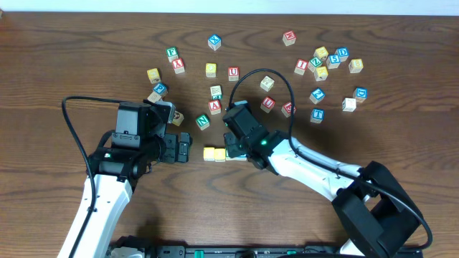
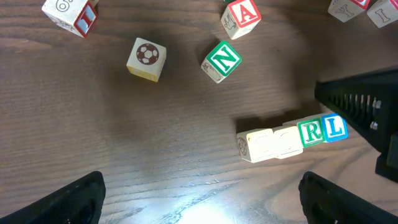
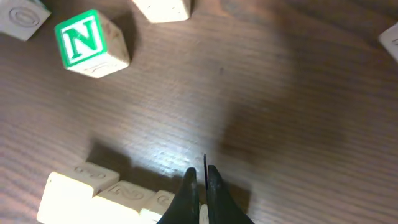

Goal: Spell out CORL

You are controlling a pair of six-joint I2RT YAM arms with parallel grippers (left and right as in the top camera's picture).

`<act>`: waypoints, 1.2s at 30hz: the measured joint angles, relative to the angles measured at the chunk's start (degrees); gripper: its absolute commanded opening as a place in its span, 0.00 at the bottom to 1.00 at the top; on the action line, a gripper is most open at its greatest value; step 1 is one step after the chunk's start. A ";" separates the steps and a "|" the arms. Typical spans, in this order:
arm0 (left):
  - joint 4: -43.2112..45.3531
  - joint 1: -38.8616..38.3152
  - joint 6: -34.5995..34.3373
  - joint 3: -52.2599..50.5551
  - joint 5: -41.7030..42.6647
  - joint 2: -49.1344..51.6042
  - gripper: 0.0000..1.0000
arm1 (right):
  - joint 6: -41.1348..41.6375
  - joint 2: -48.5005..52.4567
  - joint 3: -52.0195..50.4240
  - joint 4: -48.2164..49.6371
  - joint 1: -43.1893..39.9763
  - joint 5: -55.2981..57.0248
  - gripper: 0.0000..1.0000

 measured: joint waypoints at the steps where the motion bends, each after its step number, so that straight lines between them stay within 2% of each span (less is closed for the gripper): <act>1: 0.00 0.00 0.00 0.00 0.00 0.00 0.98 | 0.00 0.00 0.00 -0.13 0.13 0.00 0.01; 36: 0.00 0.00 0.00 0.00 -0.02 0.00 0.98 | 0.31 0.00 0.00 -3.37 1.05 -0.87 0.01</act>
